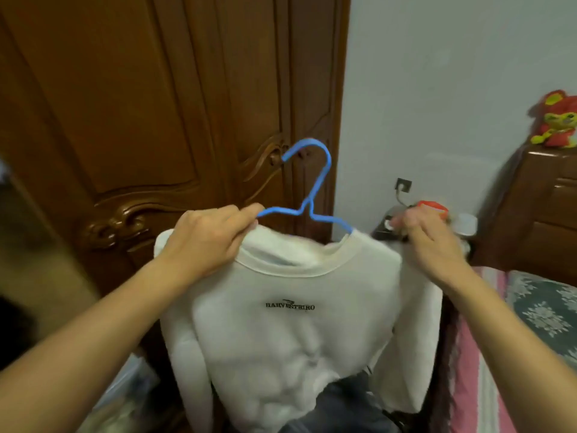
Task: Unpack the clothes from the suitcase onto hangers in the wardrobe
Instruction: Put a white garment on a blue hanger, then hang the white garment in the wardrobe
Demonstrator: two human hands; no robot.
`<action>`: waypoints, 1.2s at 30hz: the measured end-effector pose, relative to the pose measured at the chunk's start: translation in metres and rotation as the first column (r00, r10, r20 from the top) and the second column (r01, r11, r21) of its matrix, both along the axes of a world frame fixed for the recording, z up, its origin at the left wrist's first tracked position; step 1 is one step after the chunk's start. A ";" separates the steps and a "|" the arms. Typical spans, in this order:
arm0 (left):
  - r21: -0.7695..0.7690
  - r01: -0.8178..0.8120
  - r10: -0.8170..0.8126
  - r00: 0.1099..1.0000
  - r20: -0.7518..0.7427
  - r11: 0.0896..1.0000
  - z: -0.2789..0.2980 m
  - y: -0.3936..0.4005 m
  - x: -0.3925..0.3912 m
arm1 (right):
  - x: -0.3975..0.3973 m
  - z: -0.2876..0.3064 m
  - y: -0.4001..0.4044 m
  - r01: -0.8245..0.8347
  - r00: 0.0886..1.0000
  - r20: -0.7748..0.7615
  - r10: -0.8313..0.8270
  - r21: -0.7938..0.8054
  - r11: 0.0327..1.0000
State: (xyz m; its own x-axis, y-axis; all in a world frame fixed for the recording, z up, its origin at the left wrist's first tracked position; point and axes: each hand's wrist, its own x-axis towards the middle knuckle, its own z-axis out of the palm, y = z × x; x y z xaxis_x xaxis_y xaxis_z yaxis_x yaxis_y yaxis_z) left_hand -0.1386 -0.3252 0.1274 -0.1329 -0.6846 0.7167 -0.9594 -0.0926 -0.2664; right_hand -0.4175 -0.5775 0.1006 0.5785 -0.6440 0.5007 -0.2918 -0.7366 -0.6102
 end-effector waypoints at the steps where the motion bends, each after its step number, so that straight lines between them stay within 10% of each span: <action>1: -0.042 -0.064 0.060 0.995 -0.081 0.997 0.006 0.009 -0.004 | 0.009 0.008 0.013 -0.130 0.986 -0.112 0.126 -0.024 0.991; 7: 0.043 -0.418 0.420 0.900 -0.120 0.908 0.031 0.060 0.007 | 0.045 0.029 0.070 -0.443 0.853 -0.419 0.312 -0.264 0.857; 10: 0.197 -0.542 0.574 0.795 -0.197 0.817 0.034 0.100 0.029 | 0.072 0.037 0.114 -0.680 0.704 -0.212 0.678 0.074 0.730; 14: 0.303 -0.648 0.708 0.685 -0.171 0.699 0.037 0.163 0.058 | 0.115 0.031 0.170 -0.785 0.349 0.104 0.931 0.575 0.230; 21: 0.388 -0.791 0.868 0.343 -0.358 0.472 0.042 0.281 0.113 | 0.213 0.019 0.298 -0.778 0.470 0.102 0.877 0.517 0.356; 30: 0.183 -0.957 0.971 -0.202 0.126 -0.223 0.097 0.472 0.162 | 0.317 0.057 0.393 -0.786 0.441 0.058 0.895 0.506 0.355; 36: 0.044 -0.912 0.878 -0.378 0.293 -0.407 0.128 0.492 0.179 | 0.412 0.086 0.479 -0.834 0.389 -0.137 0.911 0.368 0.412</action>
